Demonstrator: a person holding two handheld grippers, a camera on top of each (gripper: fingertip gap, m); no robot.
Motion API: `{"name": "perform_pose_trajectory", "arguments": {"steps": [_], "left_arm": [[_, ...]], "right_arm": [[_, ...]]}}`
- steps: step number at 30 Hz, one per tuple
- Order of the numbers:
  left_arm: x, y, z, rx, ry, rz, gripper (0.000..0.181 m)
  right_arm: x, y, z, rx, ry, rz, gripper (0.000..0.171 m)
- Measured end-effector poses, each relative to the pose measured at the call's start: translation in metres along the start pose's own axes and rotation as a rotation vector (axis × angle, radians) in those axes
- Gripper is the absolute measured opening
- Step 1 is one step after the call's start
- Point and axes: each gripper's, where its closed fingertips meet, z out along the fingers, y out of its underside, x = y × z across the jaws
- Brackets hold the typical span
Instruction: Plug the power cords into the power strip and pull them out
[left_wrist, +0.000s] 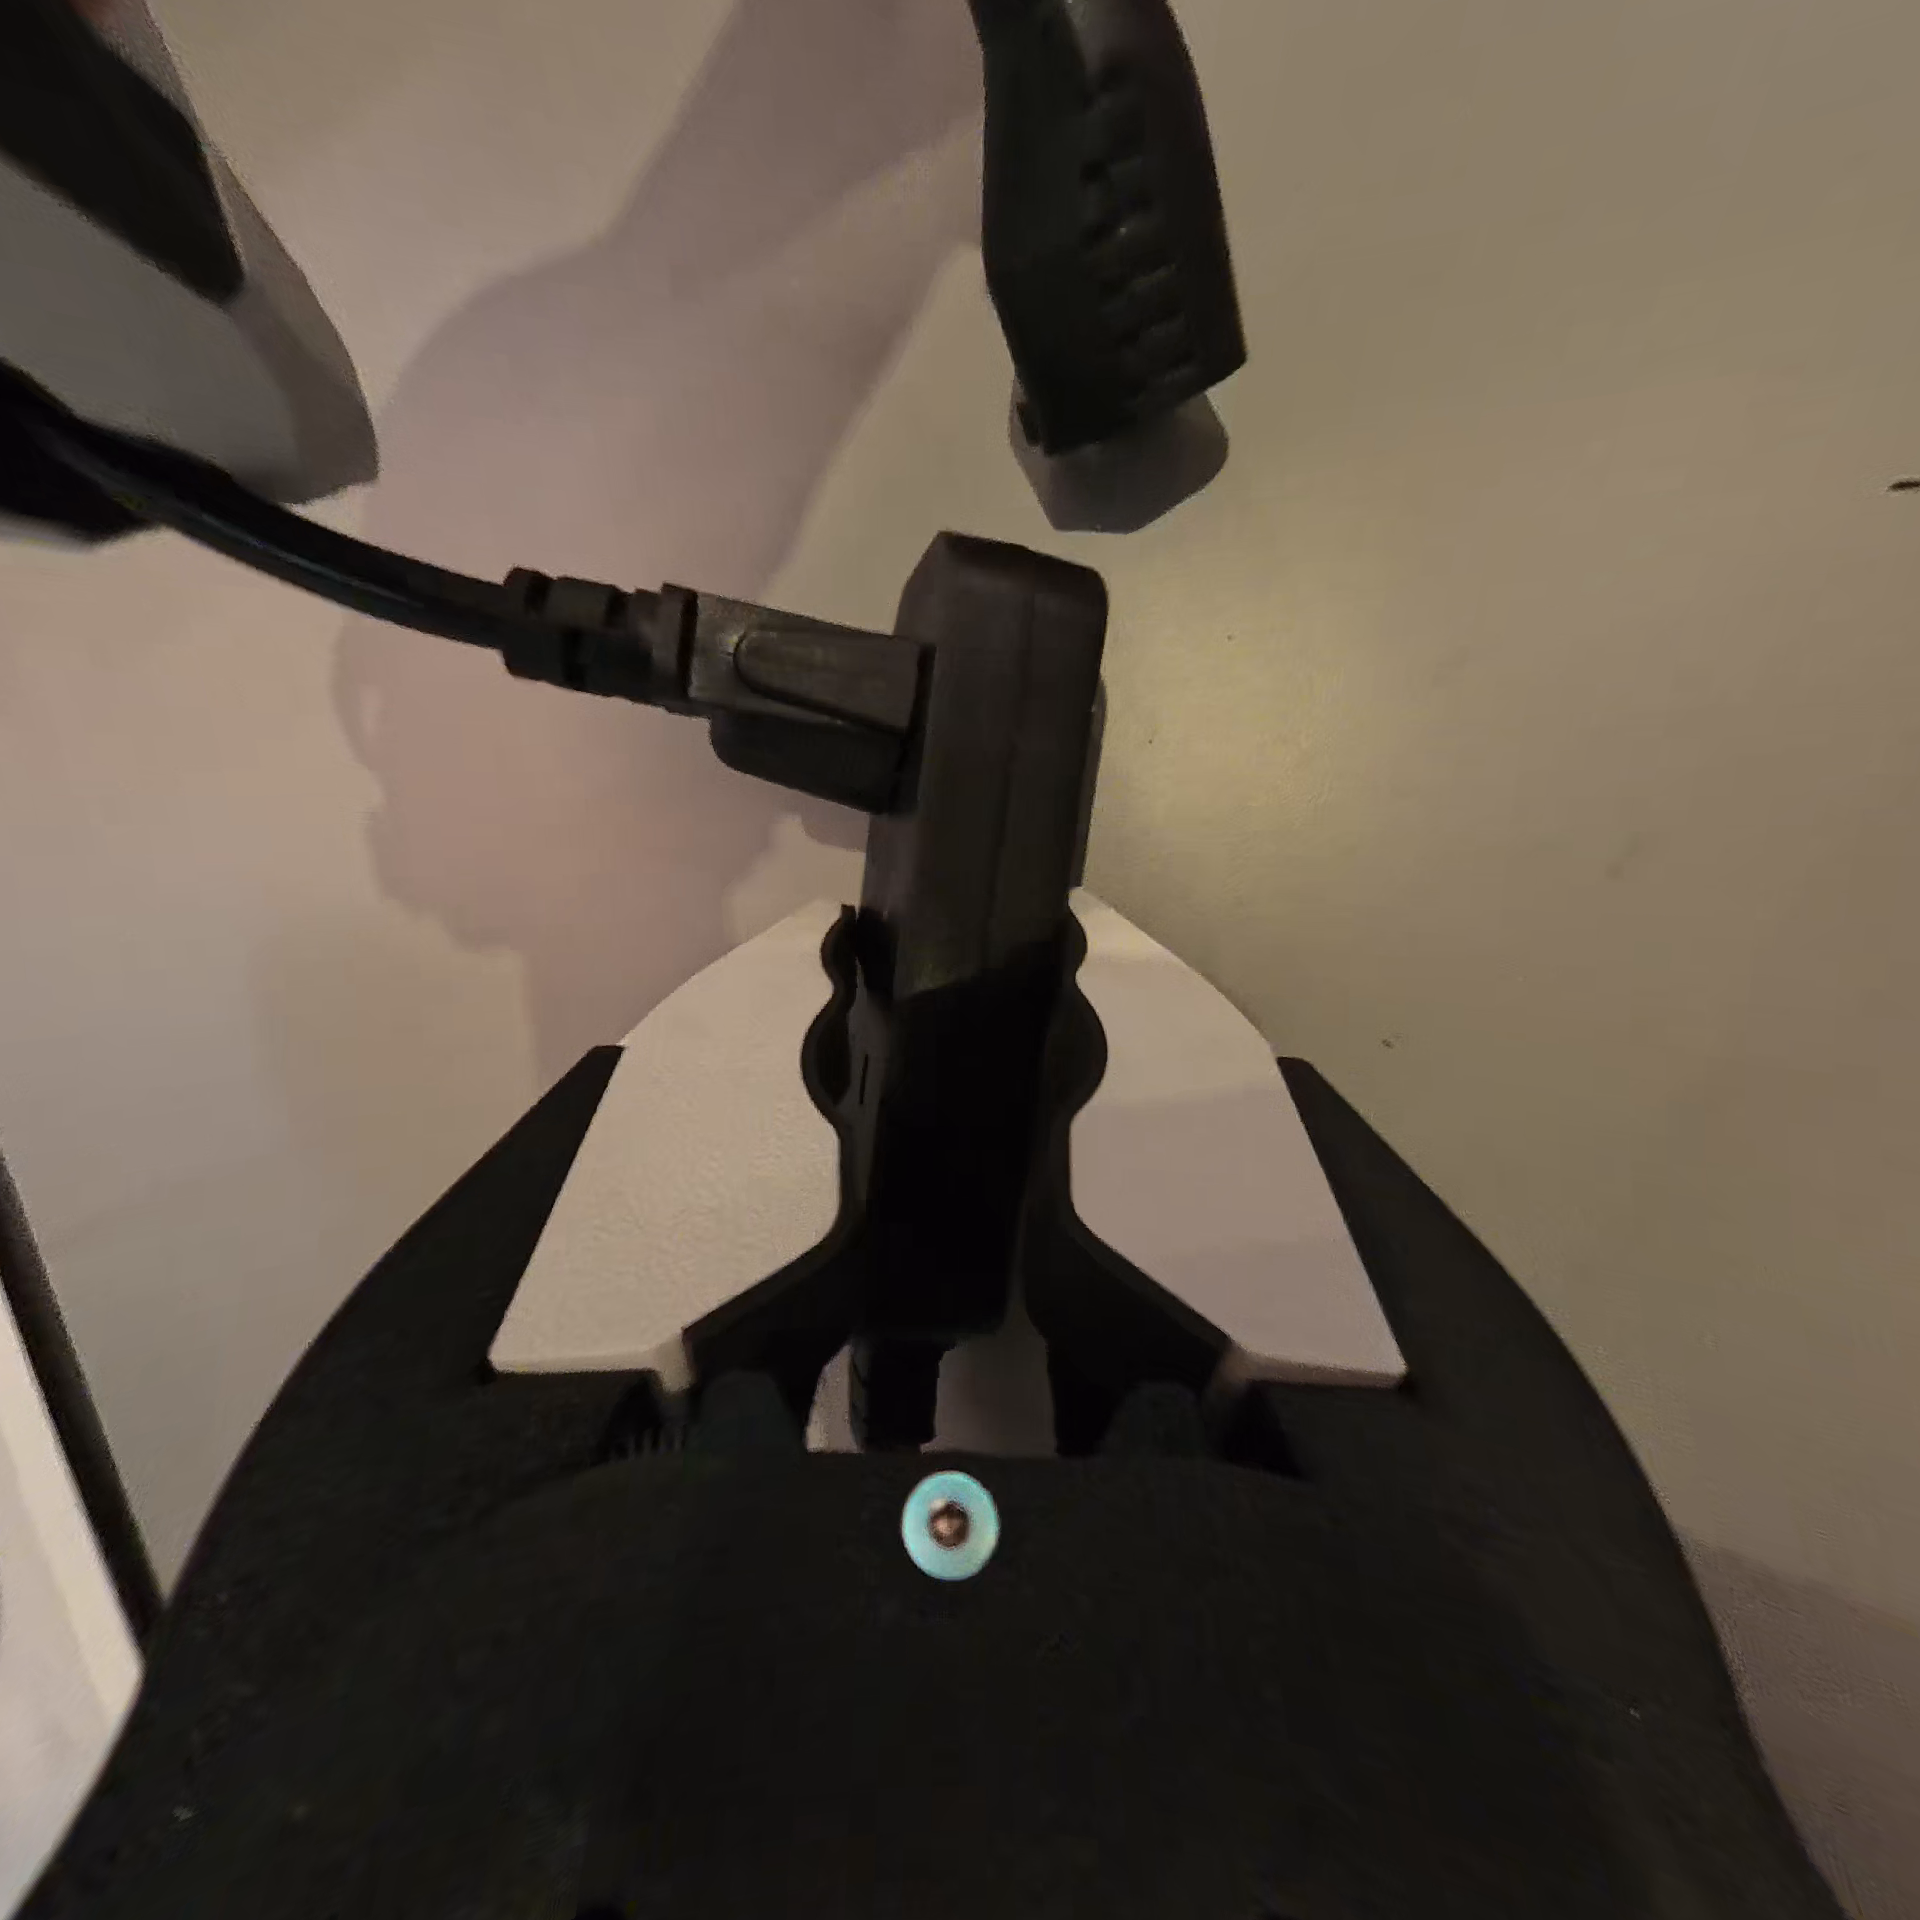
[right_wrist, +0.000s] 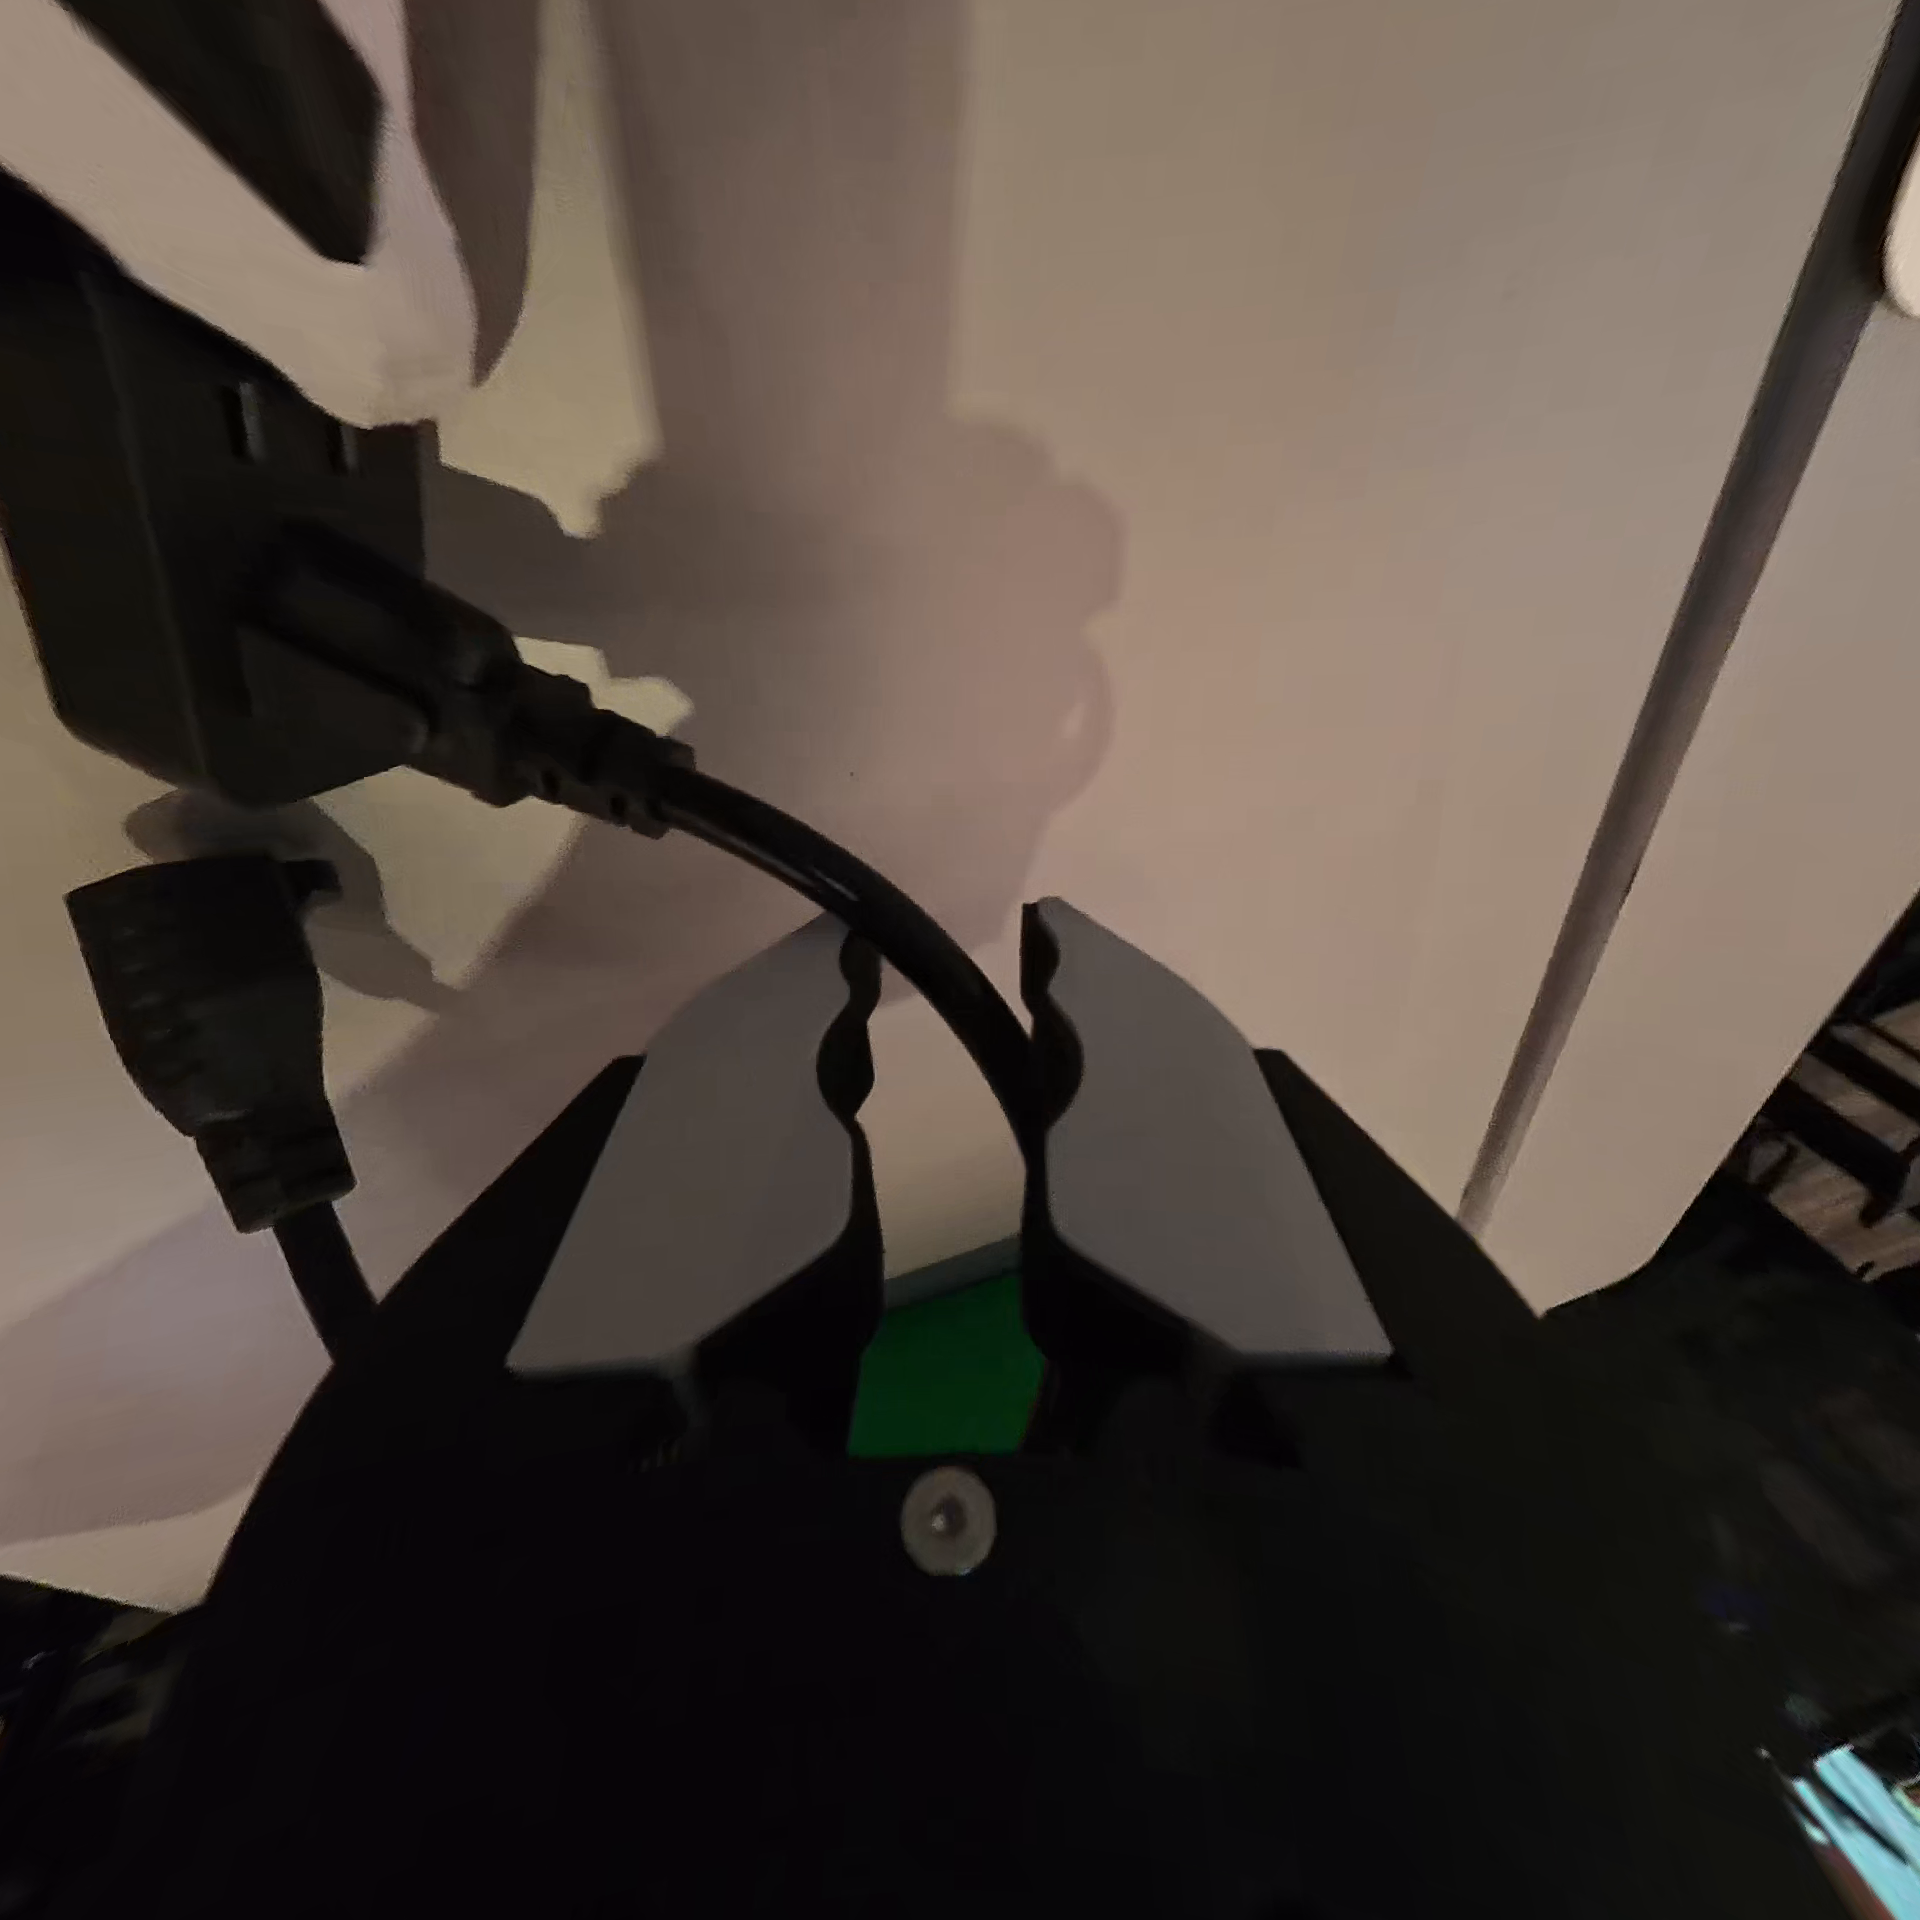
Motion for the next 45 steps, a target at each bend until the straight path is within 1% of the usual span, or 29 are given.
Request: {"name": "perform_pose_trajectory", "arguments": {"steps": [3, 5, 9, 13, 17, 20, 22, 25, 28, 31, 33, 35, 36, 37, 39, 41, 43, 45], "left_arm": [[0.001, -0.003, 0.003, 0.021, 0.041, -0.092, 0.037], [0.001, -0.006, 0.005, 0.042, 0.058, -0.115, 0.038], [0.002, -0.011, 0.007, 0.060, 0.059, -0.102, 0.039], [0.002, -0.017, 0.010, 0.064, 0.041, -0.076, 0.034], [0.003, -0.023, 0.013, 0.058, -0.004, -0.015, 0.029], [0.004, -0.026, 0.014, 0.014, -0.038, 0.016, 0.029], [0.004, -0.027, 0.014, -0.012, -0.058, 0.033, 0.029], [0.002, -0.027, 0.015, -0.015, -0.068, 0.024, 0.029], [0.001, -0.028, 0.015, 0.000, -0.072, 0.020, 0.029], [-0.001, -0.030, 0.015, -0.004, -0.102, 0.055, 0.030], [-0.009, -0.030, 0.015, 0.001, -0.163, 0.121, 0.032], [-0.022, -0.027, 0.013, -0.011, -0.265, 0.174, 0.033], [-0.028, -0.024, 0.012, -0.024, -0.304, 0.180, 0.035], [-0.031, -0.022, 0.011, -0.024, -0.306, 0.147, 0.039], [-0.029, -0.021, 0.011, -0.007, -0.222, 0.017, 0.047], [-0.026, -0.023, 0.008, 0.031, -0.136, -0.095, 0.054], [-0.028, -0.024, 0.006, 0.067, -0.123, -0.144, 0.052], [-0.029, -0.028, 0.006, 0.095, -0.110, -0.172, 0.054]], "right_arm": [[-0.001, 0.006, 0.003, -0.002, 0.004, 0.022, 0.022], [-0.001, 0.009, 0.003, -0.012, 0.031, 0.021, 0.021], [0.000, 0.017, 0.005, -0.058, 0.097, -0.016, 0.019], [0.005, 0.022, 0.012, -0.098, 0.159, -0.072, 0.019], [0.007, 0.024, 0.023, -0.110, 0.155, -0.063, 0.017], [0.010, 0.022, 0.025, -0.113, 0.166, -0.100, 0.017], [0.011, 0.021, 0.024, -0.123, 0.137, -0.116, 0.015], [0.011, 0.020, 0.026, -0.130, 0.068, -0.070, 0.015], [0.013, 0.020, 0.027, -0.148, 0.066, -0.056, 0.016], [0.014, 0.021, 0.021, -0.145, 0.090, -0.048, 0.016], [0.019, 0.022, 0.007, -0.140, 0.187, -0.054, 0.016], [0.026, 0.020, -0.014, -0.074, 0.310, -0.068, 0.015], [0.027, 0.020, -0.024, -0.030, 0.335, -0.045, 0.014], [0.026, 0.020, -0.030, 0.007, 0.345, -0.014, 0.014], [0.026, 0.021, -0.033, 0.040, 0.383, 0.012, 0.014], [0.029, 0.022, -0.032, 0.046, 0.464, 0.007, 0.013], [0.031, 0.024, -0.029, 0.073, 0.463, 0.057, 0.015], [0.031, 0.025, -0.028, 0.108, 0.447, 0.083, 0.015]]}}
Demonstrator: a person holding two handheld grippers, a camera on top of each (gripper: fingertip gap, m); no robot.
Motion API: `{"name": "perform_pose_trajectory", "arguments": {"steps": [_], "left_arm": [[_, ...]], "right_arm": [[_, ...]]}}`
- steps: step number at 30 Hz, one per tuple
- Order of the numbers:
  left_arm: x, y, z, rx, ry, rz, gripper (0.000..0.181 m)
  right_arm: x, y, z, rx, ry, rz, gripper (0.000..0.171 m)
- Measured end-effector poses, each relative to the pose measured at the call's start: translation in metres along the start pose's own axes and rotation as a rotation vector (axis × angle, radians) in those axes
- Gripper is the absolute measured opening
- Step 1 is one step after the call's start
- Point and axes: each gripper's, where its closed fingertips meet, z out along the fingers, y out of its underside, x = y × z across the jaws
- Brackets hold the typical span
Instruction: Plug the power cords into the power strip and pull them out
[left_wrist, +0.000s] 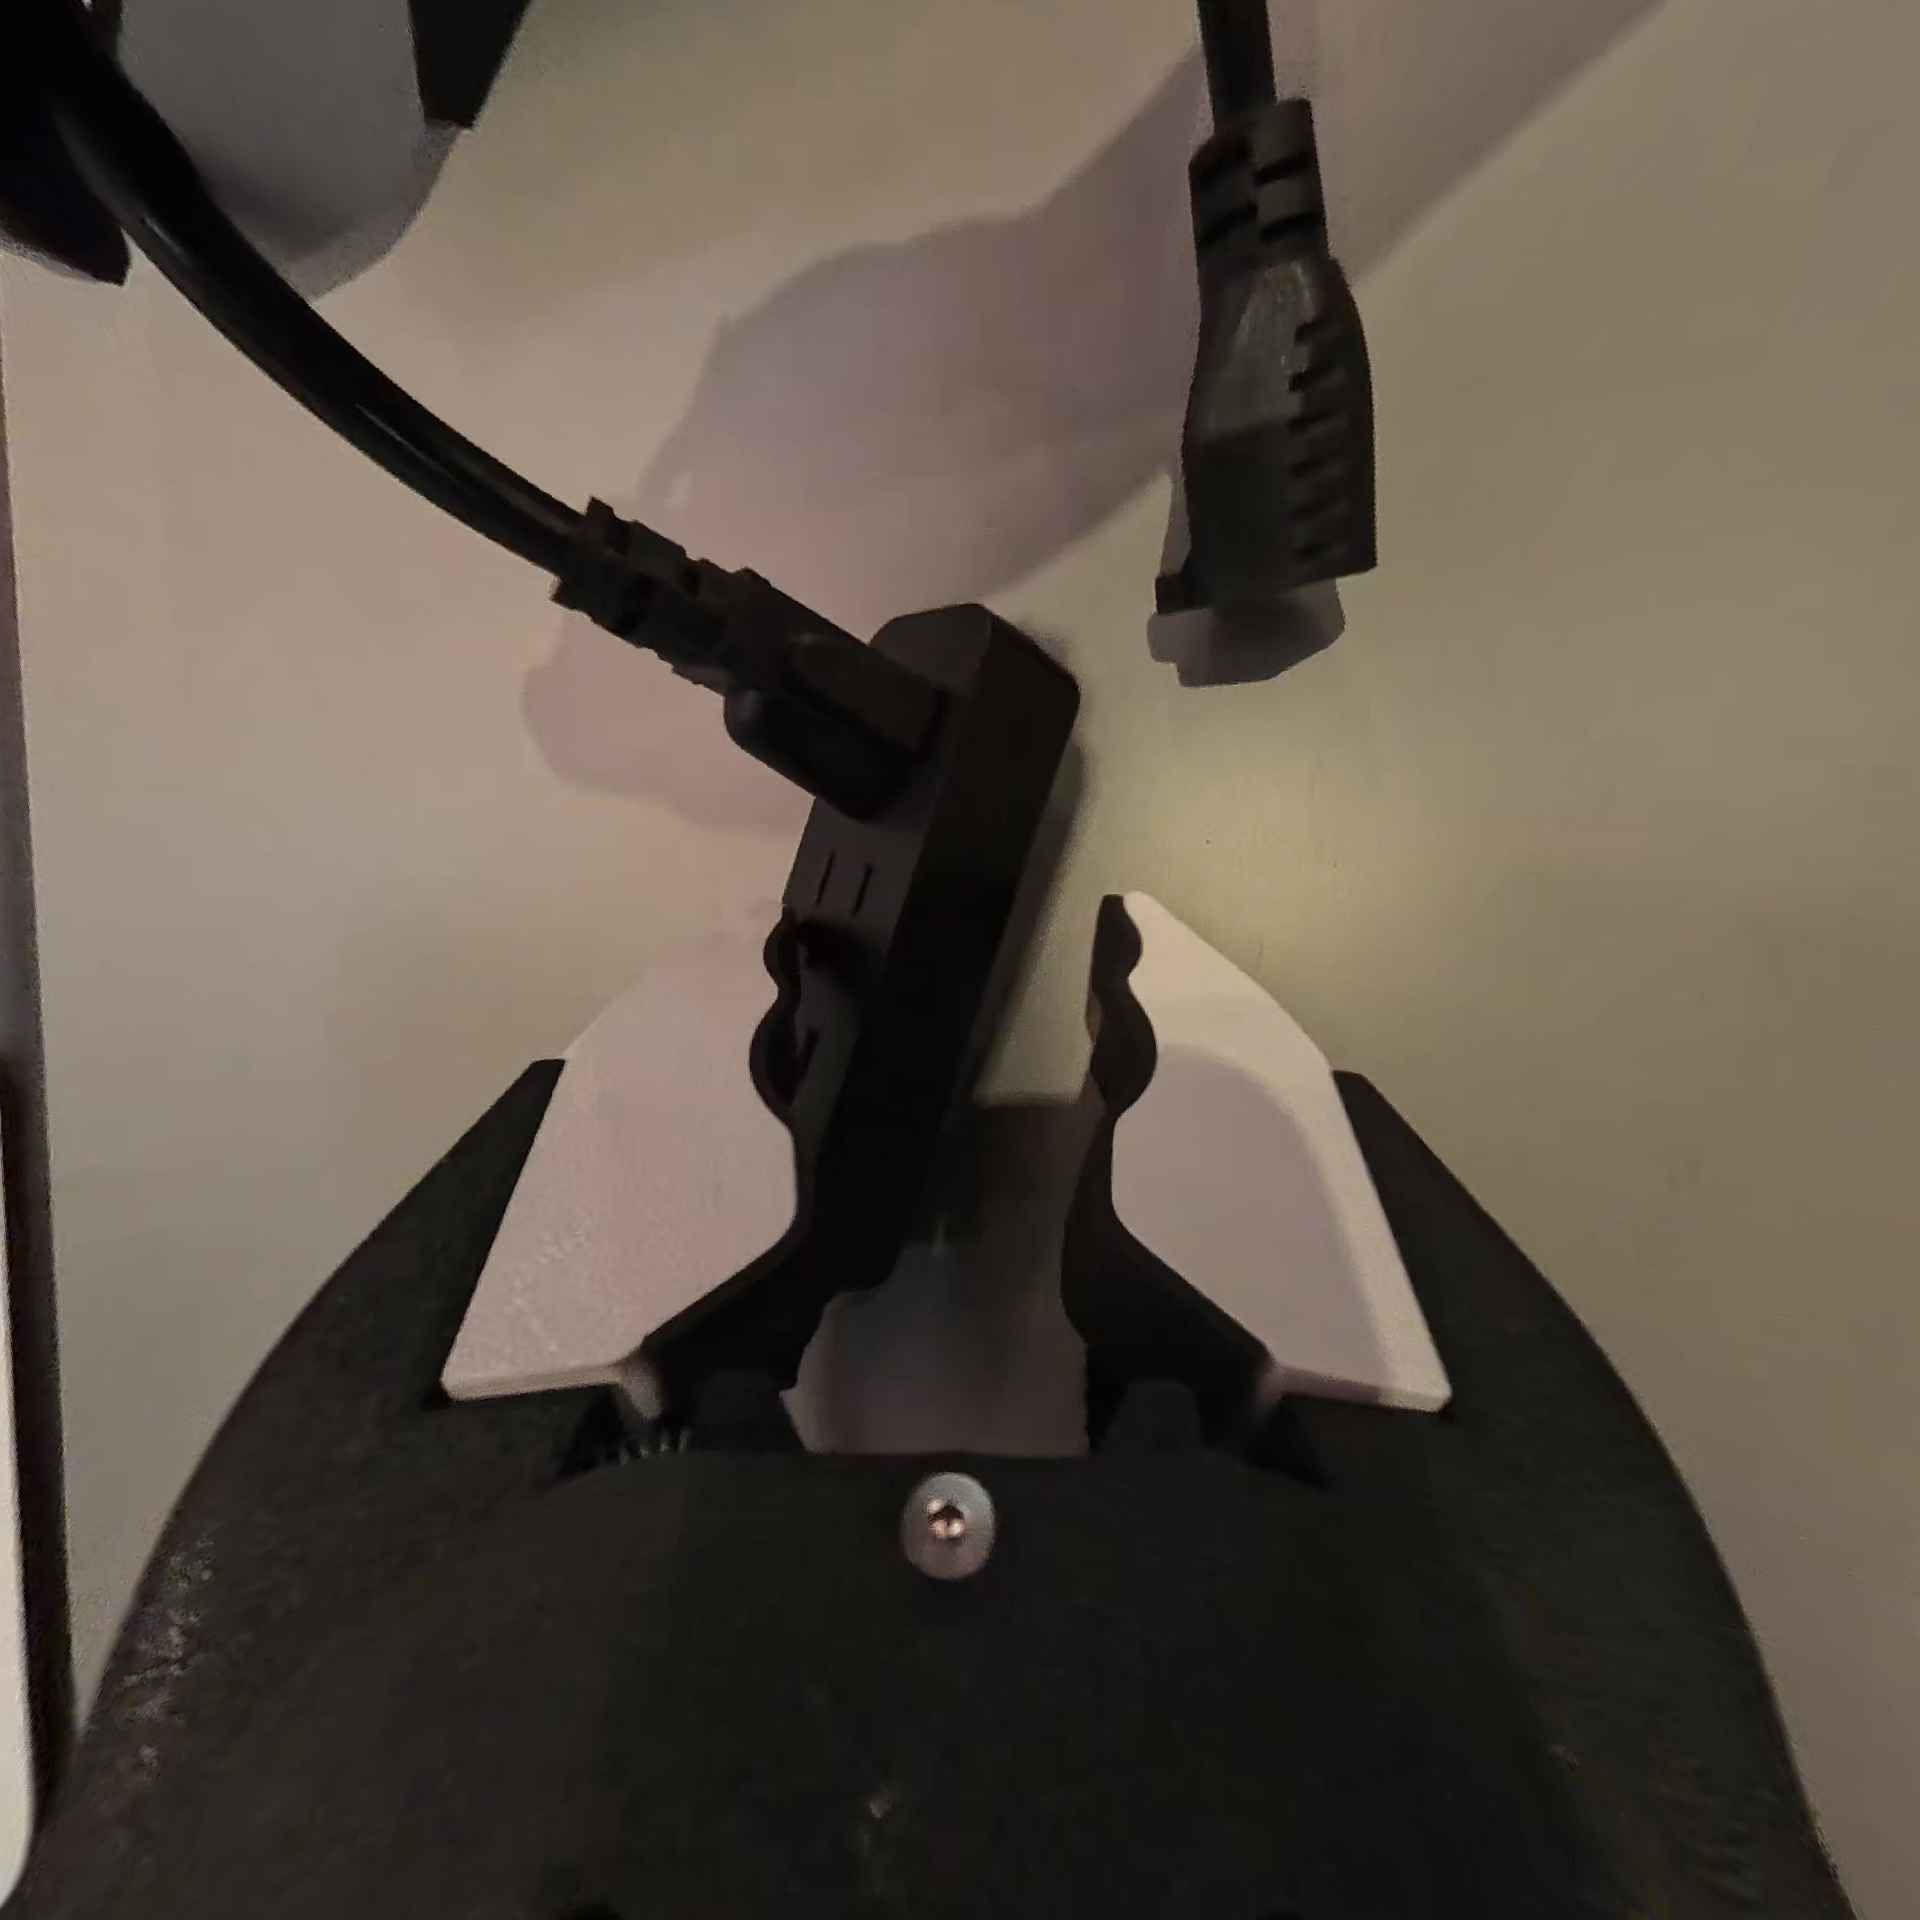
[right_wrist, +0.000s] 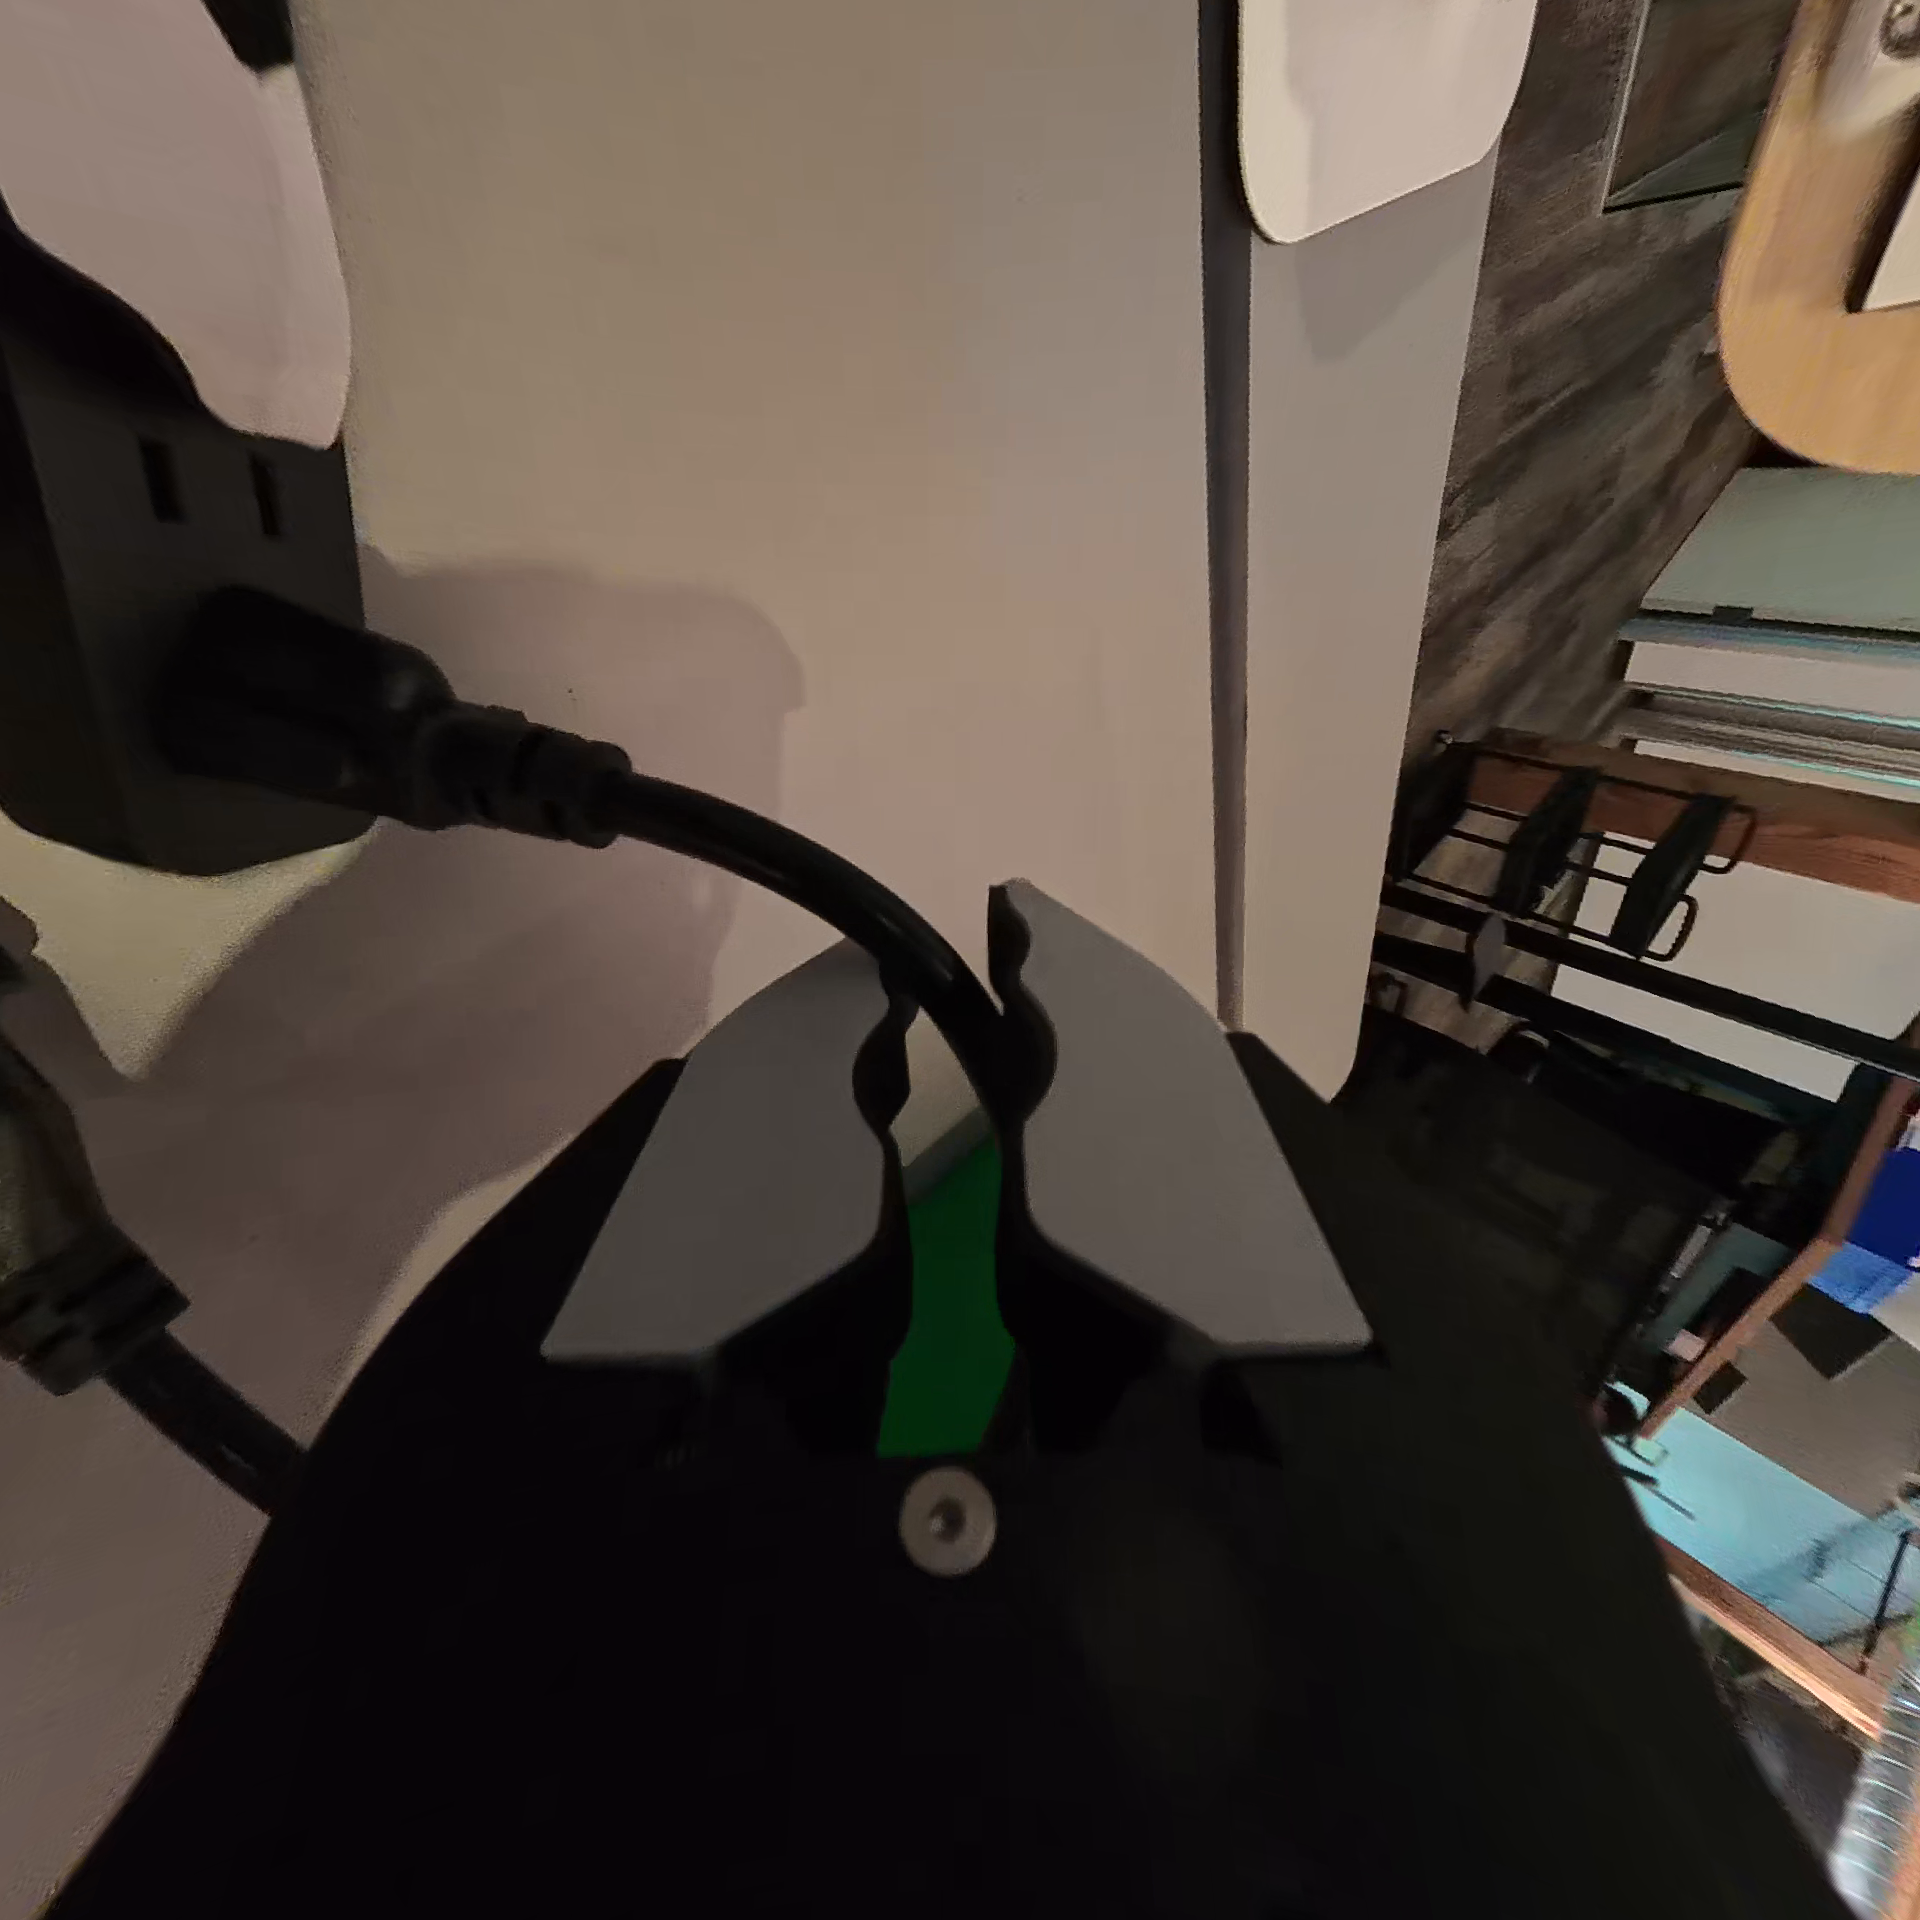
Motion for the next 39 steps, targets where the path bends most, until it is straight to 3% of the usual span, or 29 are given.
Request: {"name": "perform_pose_trajectory", "arguments": {"steps": [5, 10, 16, 21, 24, 28, 32, 34, 39], "left_arm": [[-0.011, -0.006, 0.006, 0.077, -0.037, -0.084, 0.053], [-0.015, 0.001, 0.004, -0.008, -0.093, -0.042, 0.054], [-0.021, -0.008, -0.013, -0.015, -0.119, -0.227, 0.086], [-0.001, -0.021, -0.008, -0.019, -0.088, -0.306, 0.091], [0.007, -0.010, 0.000, -0.108, -0.121, -0.225, 0.092], [-0.002, -0.005, 0.005, -0.128, -0.187, -0.173, 0.087], [-0.005, -0.001, 0.007, -0.120, -0.242, -0.167, 0.091], [-0.005, 0.005, 0.006, -0.141, -0.299, -0.127, 0.091], [-0.007, 0.003, 0.003, -0.060, -0.328, -0.215, 0.089]], "right_arm": [[-0.003, 0.005, 0.002, 0.080, -0.069, 0.106, 0.017], [-0.017, 0.031, 0.013, -0.011, -0.276, 0.287, 0.017], [-0.059, 0.051, 0.020, -0.127, -0.545, 0.541, 0.015], [-0.112, 0.047, 0.003, -0.095, -0.778, 0.670, 0.011], [-0.143, 0.041, -0.013, -0.020, -0.954, 0.710, 0.007], [-0.134, 0.041, -0.011, 0.154, -0.838, 0.689, 0.013], [-0.093, 0.003, -0.025, 0.646, -0.531, 0.500, 0.056], [-0.102, -0.020, -0.036, 0.812, -0.514, 0.366, 0.063], [-0.131, -0.049, -0.001, 0.651, -0.663, 0.245, 0.061]]}}
